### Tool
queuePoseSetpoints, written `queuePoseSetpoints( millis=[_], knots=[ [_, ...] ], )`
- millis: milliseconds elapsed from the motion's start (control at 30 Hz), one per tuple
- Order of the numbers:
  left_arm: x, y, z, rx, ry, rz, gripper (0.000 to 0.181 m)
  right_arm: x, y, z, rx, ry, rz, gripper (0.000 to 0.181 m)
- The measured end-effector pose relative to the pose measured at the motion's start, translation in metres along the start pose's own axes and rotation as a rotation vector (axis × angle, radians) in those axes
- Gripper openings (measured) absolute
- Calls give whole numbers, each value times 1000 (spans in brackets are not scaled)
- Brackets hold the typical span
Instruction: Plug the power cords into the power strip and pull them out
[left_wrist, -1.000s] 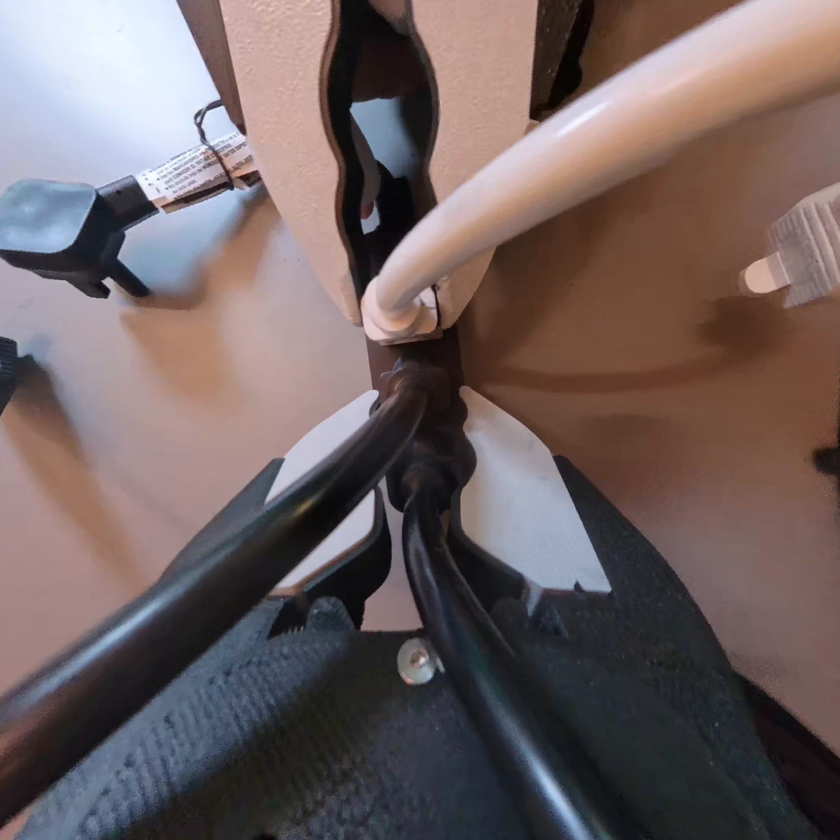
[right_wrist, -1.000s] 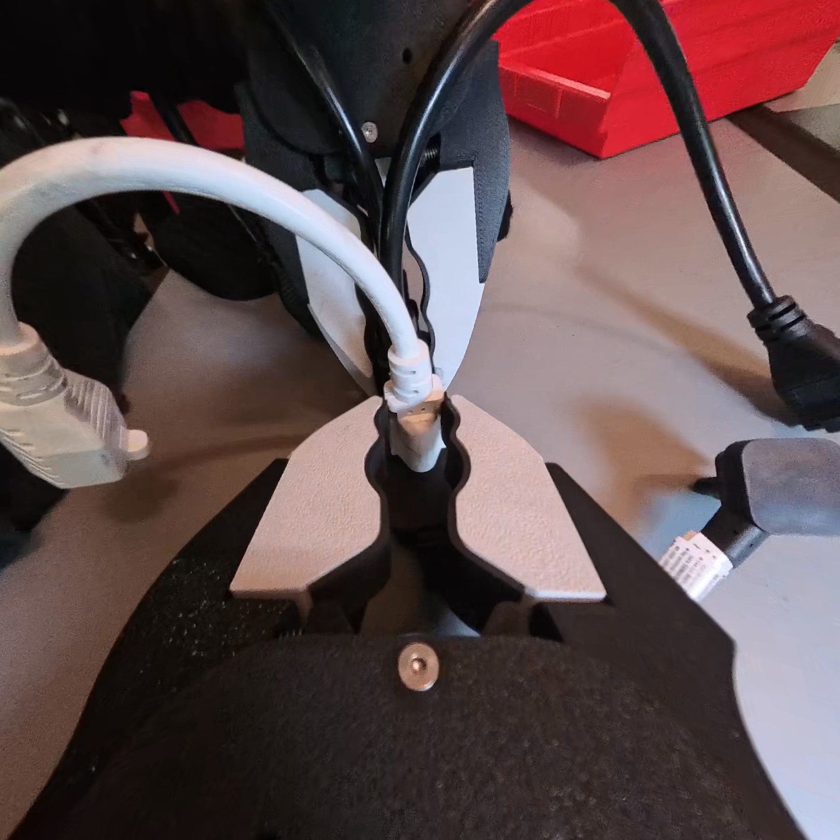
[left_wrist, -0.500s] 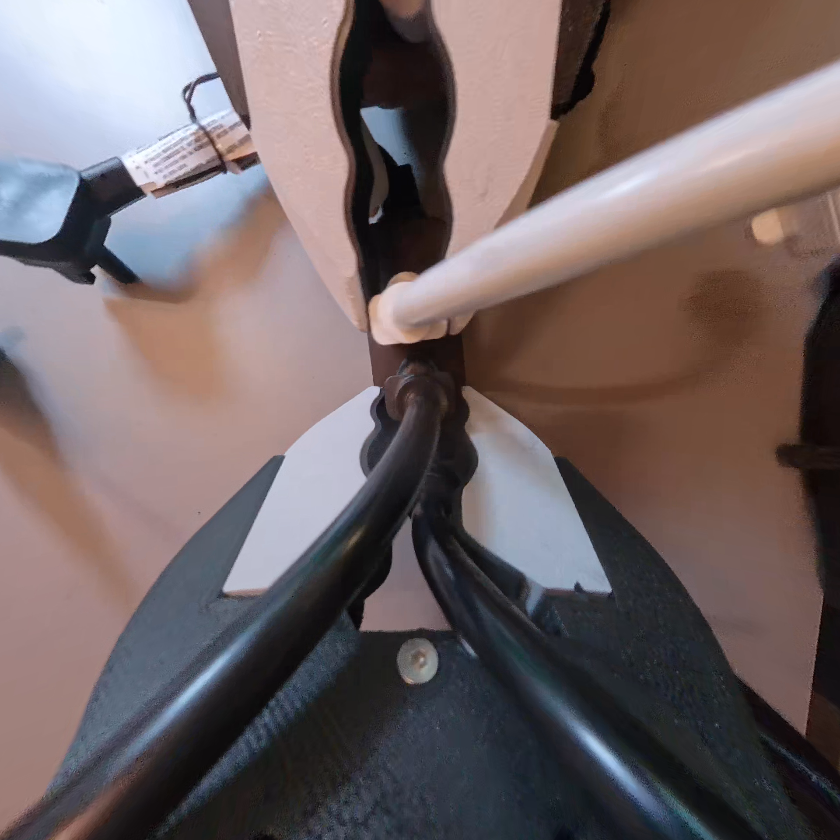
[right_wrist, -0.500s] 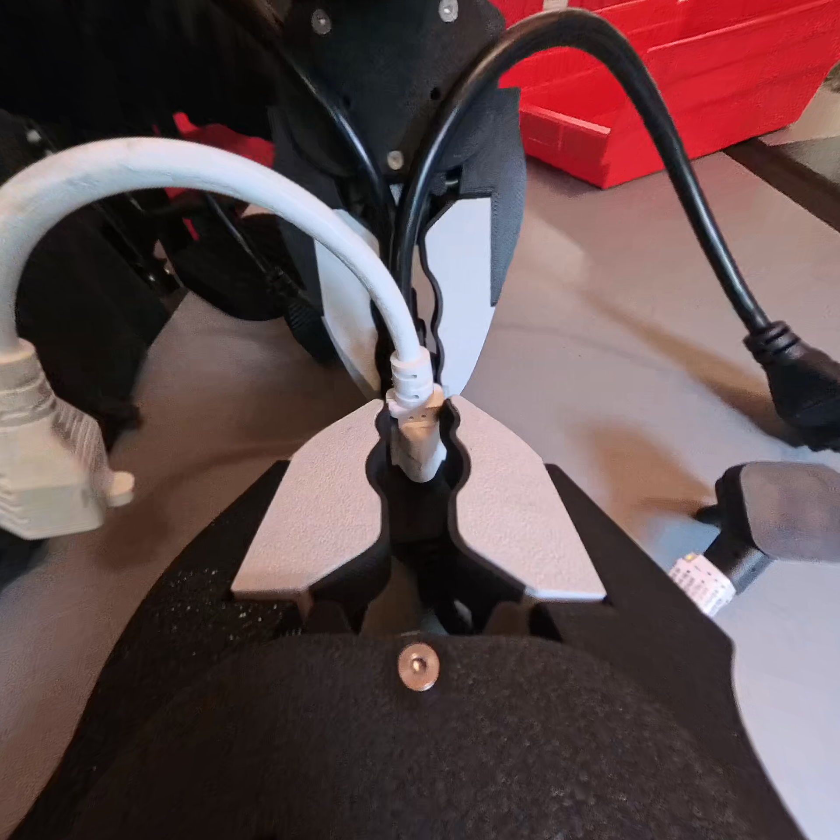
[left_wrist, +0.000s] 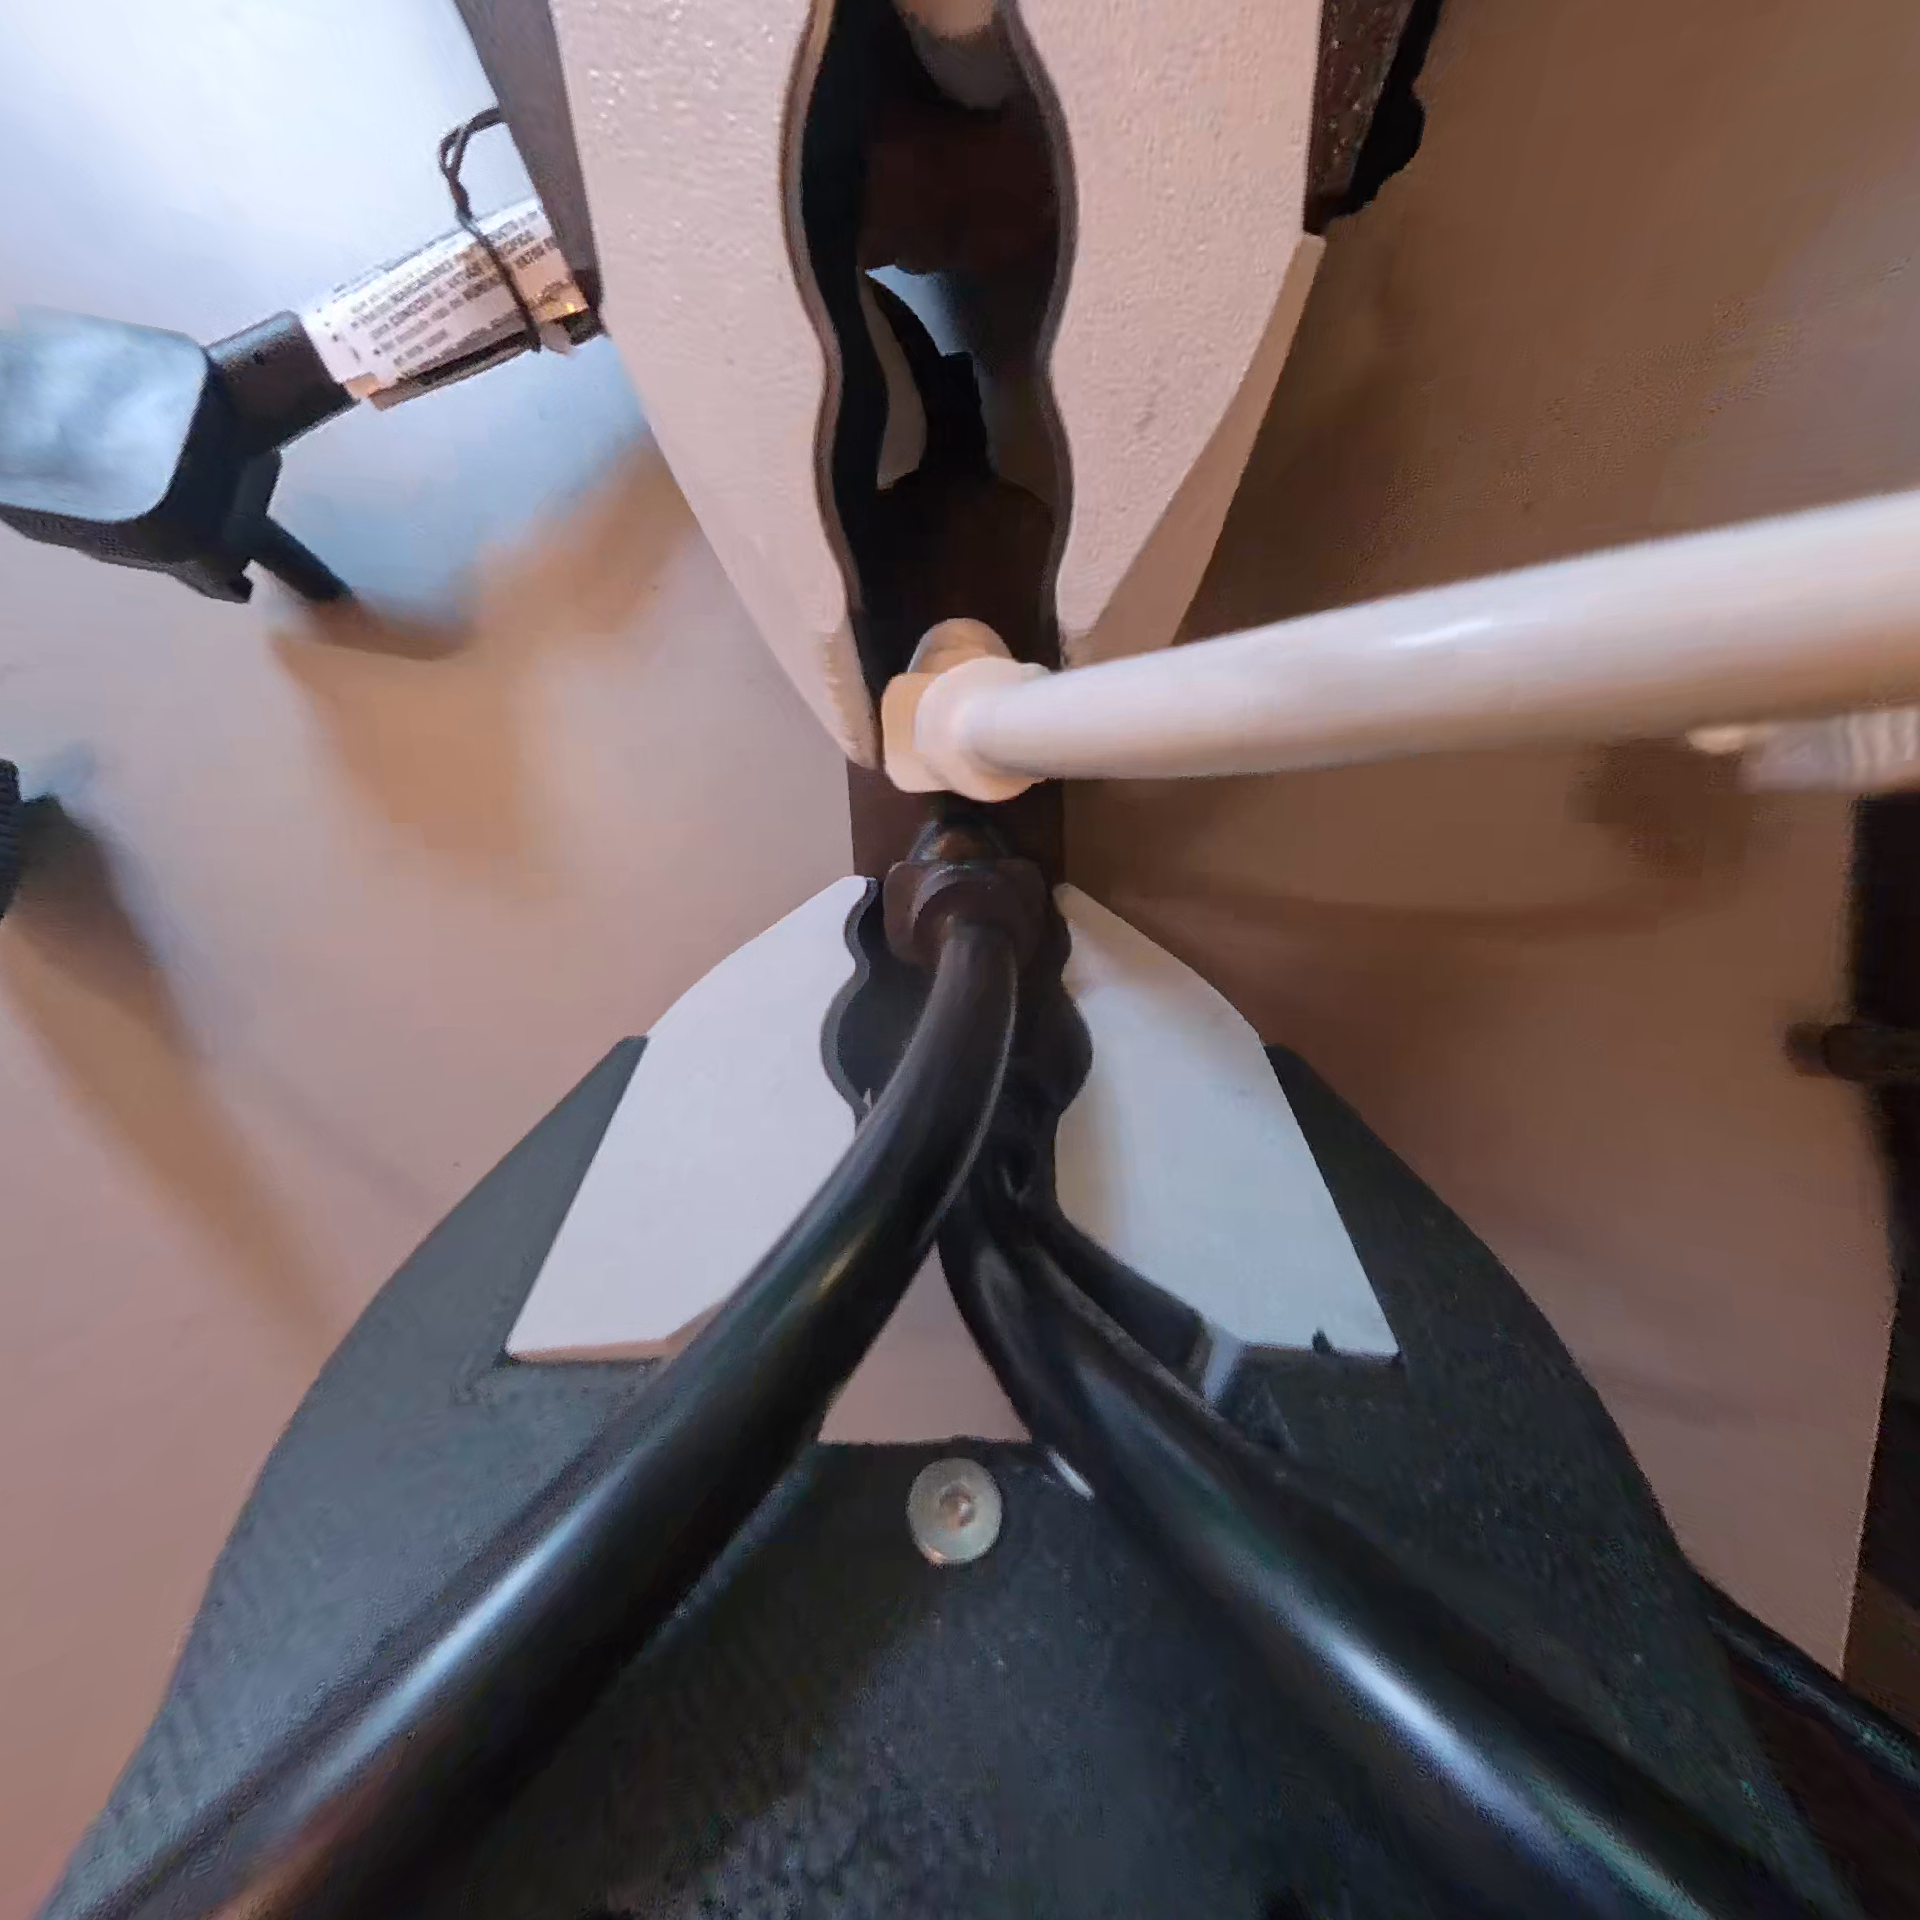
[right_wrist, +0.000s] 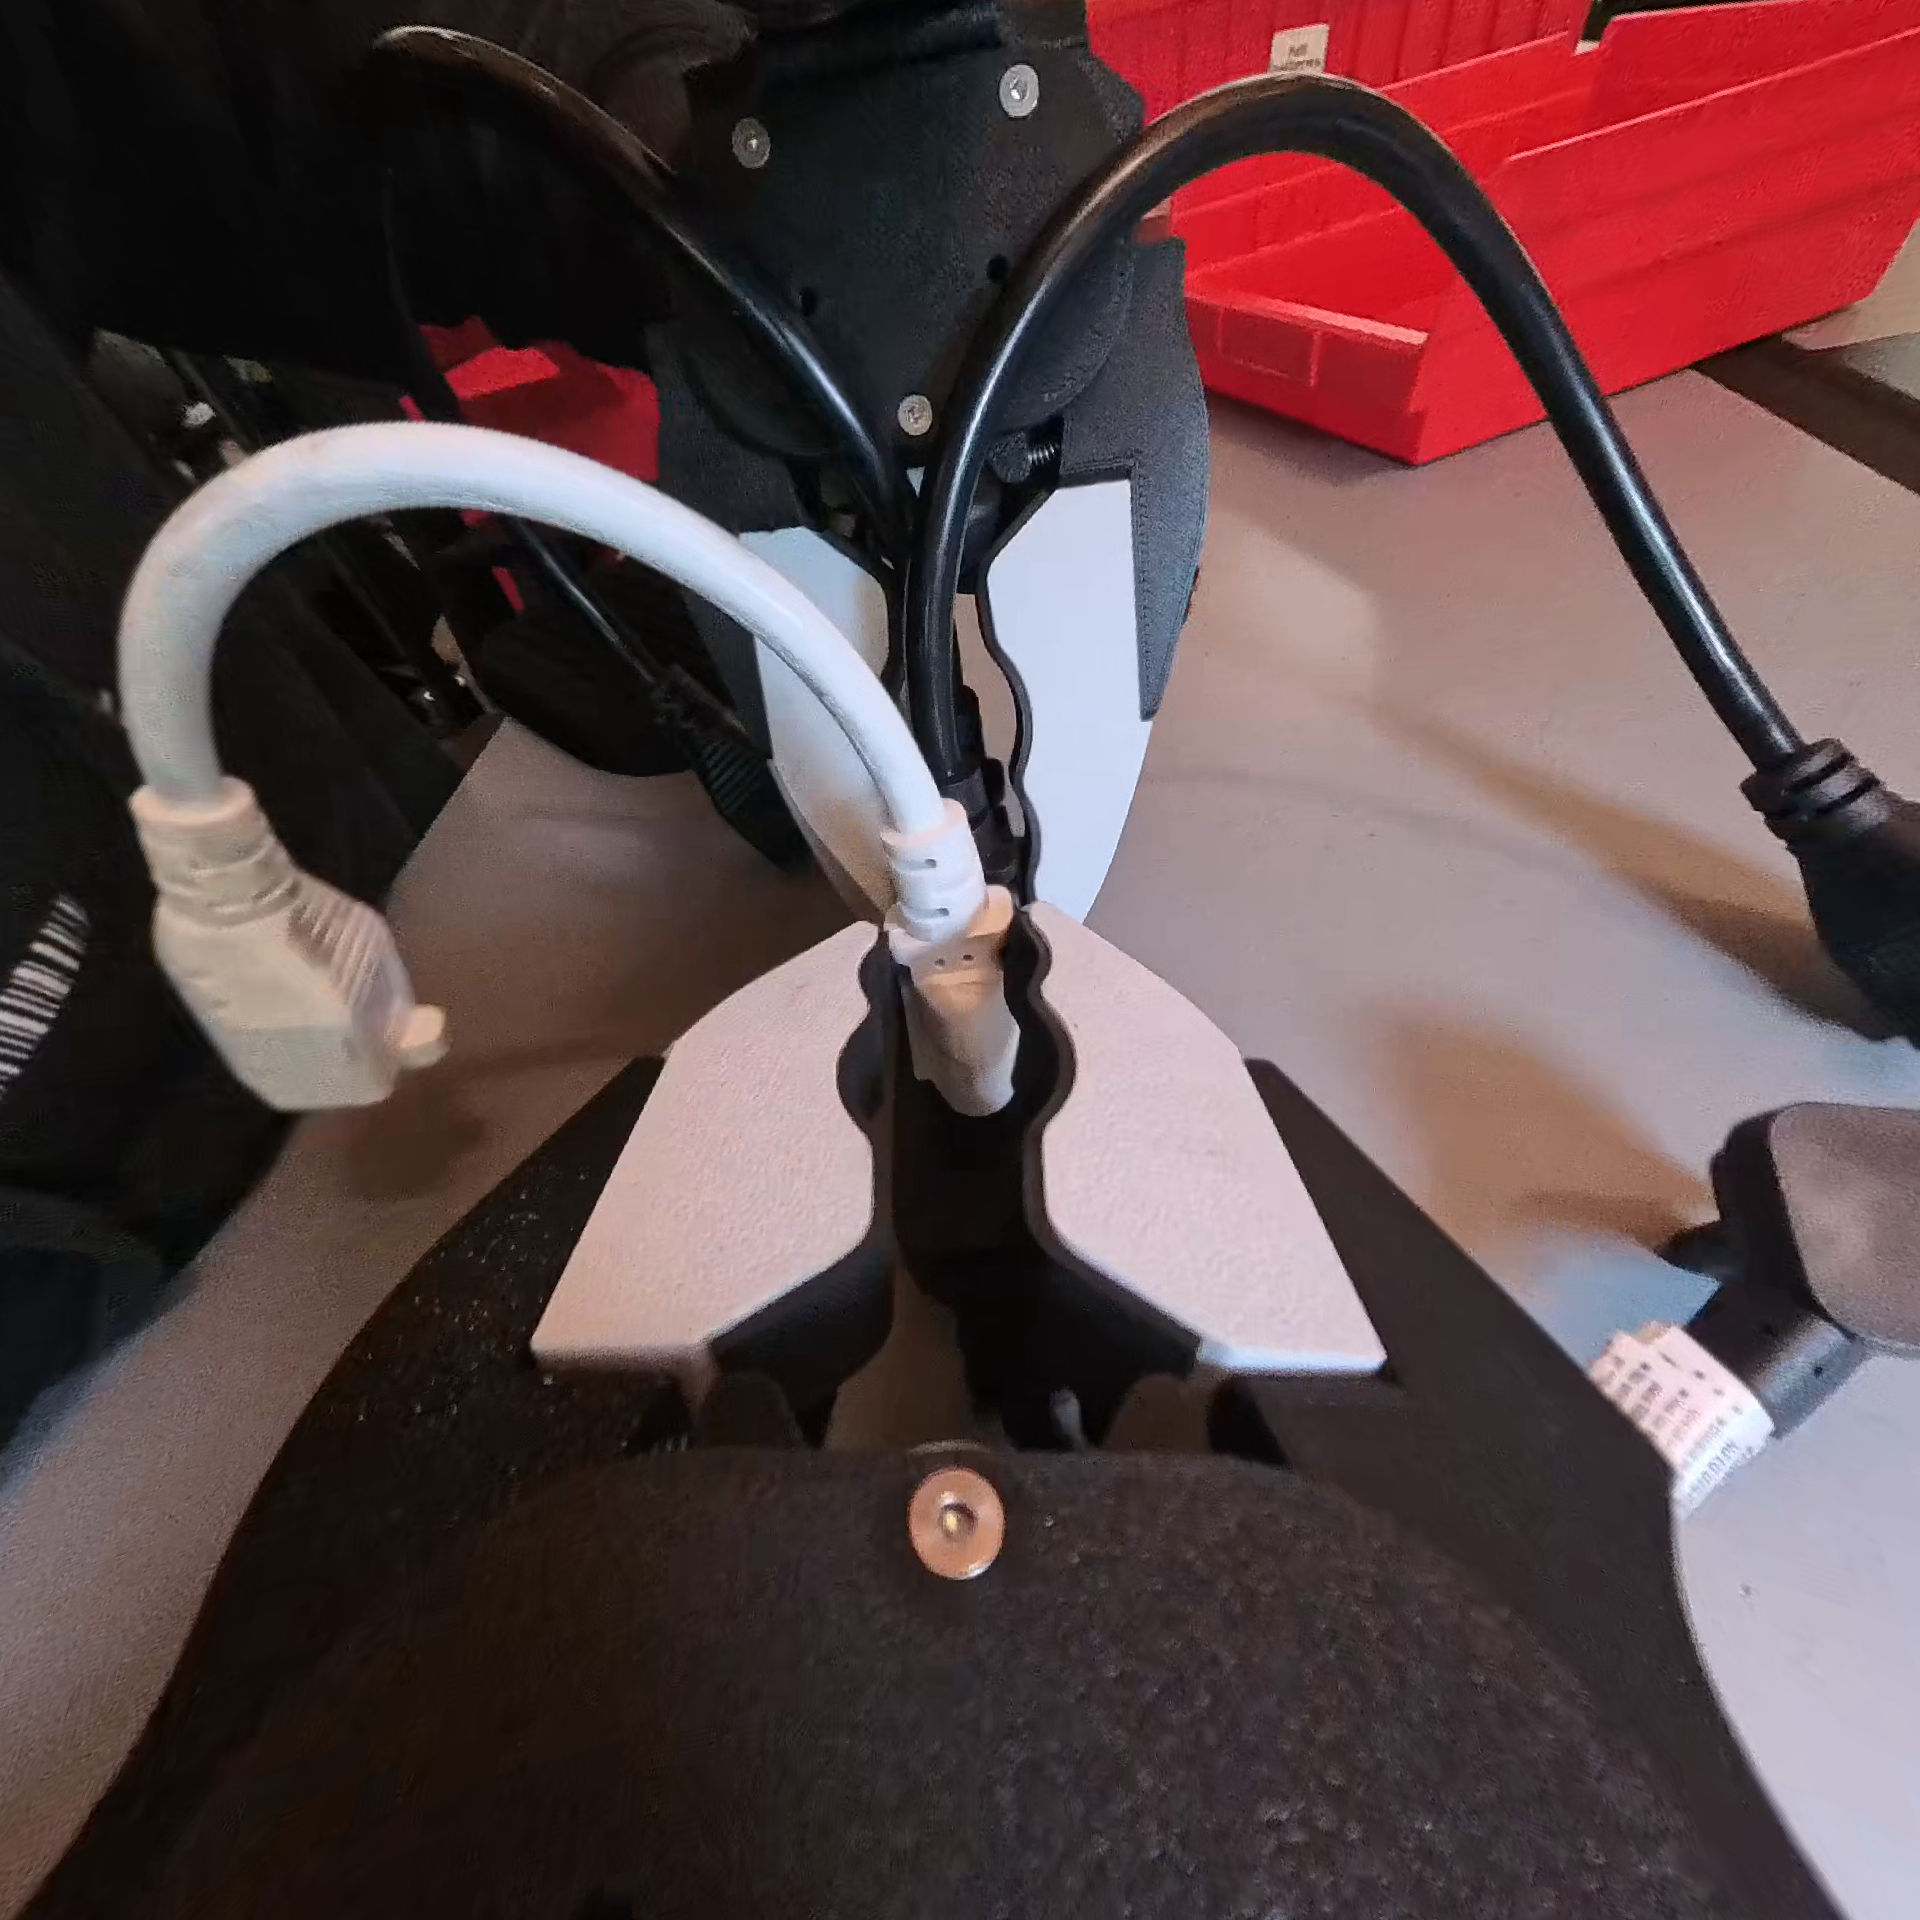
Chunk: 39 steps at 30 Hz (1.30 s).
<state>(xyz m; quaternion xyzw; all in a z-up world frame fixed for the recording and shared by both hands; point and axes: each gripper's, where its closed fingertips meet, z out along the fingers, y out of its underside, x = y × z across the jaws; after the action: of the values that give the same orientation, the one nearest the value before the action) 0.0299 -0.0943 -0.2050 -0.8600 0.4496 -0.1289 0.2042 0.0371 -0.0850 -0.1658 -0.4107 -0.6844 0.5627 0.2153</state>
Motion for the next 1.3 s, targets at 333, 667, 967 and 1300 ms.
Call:
queuePoseSetpoints(
  millis=[333,667,967,1300],
  knots=[
    [3,-4,0,-16,31,-2,28,-3,-4,-2,37,-16,4,17],
    [6,-15,10,-25,-31,65,27,-30,-50,-14,182,-91,-242,19],
    [-9,-4,7,40,-15,-45,27,18,-59,-83,299,112,-117,5],
    [-13,-7,5,185,-96,-78,34,27,-16,-77,-133,180,-197,23]
  ],
)
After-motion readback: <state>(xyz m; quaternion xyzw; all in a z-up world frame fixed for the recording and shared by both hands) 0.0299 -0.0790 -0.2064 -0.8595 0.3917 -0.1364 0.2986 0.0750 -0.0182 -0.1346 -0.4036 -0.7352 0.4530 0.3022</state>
